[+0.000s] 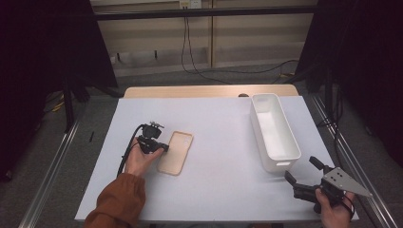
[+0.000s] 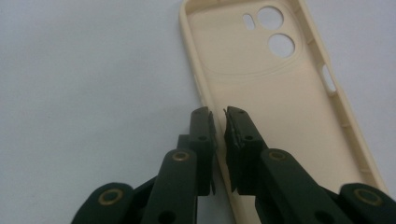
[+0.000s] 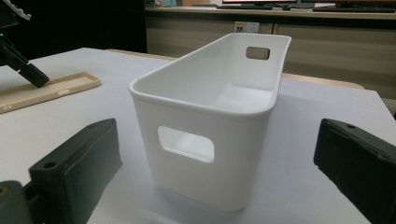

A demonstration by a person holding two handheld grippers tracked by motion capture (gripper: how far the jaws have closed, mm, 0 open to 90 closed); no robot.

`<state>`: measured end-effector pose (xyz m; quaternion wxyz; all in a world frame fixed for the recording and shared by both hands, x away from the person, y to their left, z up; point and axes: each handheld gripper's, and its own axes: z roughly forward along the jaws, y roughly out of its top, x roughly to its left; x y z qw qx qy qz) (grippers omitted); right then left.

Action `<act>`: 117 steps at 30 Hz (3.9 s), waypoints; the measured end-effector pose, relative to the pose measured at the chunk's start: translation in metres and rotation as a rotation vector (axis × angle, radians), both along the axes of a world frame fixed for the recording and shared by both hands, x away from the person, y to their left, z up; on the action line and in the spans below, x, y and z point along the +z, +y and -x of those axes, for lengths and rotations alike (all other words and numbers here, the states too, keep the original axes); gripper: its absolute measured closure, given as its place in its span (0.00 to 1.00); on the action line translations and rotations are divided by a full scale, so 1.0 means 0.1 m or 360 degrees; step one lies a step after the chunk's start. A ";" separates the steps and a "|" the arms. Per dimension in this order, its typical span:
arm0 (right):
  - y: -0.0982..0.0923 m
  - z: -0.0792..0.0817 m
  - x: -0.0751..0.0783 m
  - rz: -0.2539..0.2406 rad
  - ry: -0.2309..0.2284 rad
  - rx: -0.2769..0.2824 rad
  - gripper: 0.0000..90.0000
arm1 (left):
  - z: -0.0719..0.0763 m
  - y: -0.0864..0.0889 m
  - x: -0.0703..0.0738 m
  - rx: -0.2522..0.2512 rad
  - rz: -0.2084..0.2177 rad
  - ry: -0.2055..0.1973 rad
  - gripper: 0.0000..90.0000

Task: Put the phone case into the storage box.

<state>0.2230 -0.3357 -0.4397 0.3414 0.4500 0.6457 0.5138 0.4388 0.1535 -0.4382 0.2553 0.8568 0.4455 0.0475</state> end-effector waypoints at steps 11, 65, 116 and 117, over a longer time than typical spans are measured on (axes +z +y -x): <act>0.00 0.00 0.00 0.0002 0.0000 0.0006 0.00 | 0.03 -0.02 0.00 -0.0002 -0.0026 -0.0065 0.95; 0.00 0.01 0.00 -0.0004 -0.0001 -0.0006 0.00 | 0.29 0.15 0.22 0.0136 0.0313 -0.0497 0.98; 0.15 0.05 0.28 -0.0136 -0.0039 0.0080 0.02 | 0.82 -0.03 0.47 0.0072 0.0656 -0.0818 0.97; 0.15 0.05 0.28 -0.0136 -0.0039 0.0080 0.02 | 0.81 -0.05 0.47 0.0060 0.0653 -0.0819 0.97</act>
